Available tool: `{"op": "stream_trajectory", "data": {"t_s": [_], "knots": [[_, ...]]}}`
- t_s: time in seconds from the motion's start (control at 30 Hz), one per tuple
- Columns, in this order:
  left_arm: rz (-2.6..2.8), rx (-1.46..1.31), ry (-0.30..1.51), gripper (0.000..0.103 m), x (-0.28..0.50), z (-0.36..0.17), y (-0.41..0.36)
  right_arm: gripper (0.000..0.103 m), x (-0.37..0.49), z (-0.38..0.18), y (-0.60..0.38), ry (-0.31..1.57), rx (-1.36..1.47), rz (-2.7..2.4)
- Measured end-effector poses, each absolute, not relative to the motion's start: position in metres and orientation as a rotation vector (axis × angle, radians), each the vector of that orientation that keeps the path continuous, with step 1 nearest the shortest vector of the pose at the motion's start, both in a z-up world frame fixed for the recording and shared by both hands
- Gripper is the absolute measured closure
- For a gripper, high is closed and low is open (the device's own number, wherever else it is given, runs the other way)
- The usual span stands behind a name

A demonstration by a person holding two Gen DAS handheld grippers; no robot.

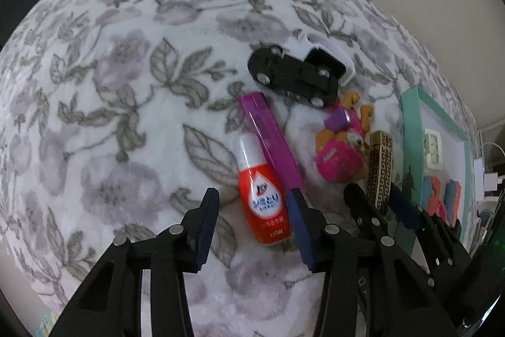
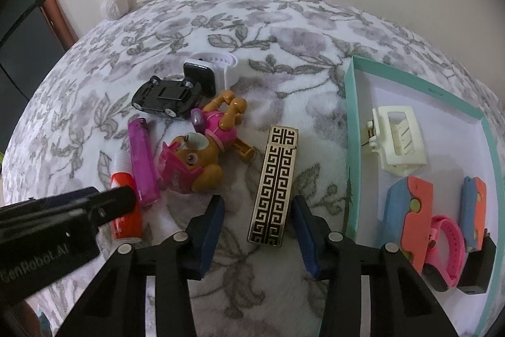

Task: Organize rigid objects
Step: 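Grasp the red LION bottle with the left gripper while the right grasps the gold-black bar, then carry the red bottle and gold-black bar into the tray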

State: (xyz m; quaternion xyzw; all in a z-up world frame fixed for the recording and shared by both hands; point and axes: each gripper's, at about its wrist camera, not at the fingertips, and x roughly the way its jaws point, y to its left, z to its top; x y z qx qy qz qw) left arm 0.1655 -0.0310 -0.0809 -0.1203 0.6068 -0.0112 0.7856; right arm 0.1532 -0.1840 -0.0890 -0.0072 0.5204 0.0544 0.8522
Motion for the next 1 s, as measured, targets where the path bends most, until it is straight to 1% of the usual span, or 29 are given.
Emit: {"op": "stream_trajectory", "data": {"t_s": [0.1,0.23,0.4,0.57,0.67,0.77,1.0], "knots": [[-0.026,-0.250,1.309,0.057,0.165,-0.081,-0.033,0.058,0.153,-0.089,-0.183,1.092,-0.026,0.109],[-0.036,-0.243,1.308,0.063,0.167,-0.081,-0.035,0.060,0.153,-0.089,-0.182,1.090,-0.036,0.110],[-0.034,-0.244,1.322,0.068,0.166,-0.082,-0.035,0.076,0.153,-0.088,-0.187,1.093,-0.019,0.101],[-0.023,-0.250,1.327,0.072,0.166,-0.084,-0.033,0.080,0.153,-0.087,-0.197,1.109,0.041,0.108],[-0.019,-0.269,1.329,0.074,0.166,-0.084,-0.028,0.081,0.151,-0.087,-0.202,1.128,0.088,0.120],[-0.020,-0.294,1.327,0.075,0.165,-0.084,-0.021,0.081,0.146,-0.086,-0.207,1.147,0.124,0.134],[-0.017,-0.318,1.320,0.075,0.163,-0.084,-0.017,0.081,0.134,-0.087,-0.205,1.191,0.106,0.152]]}}
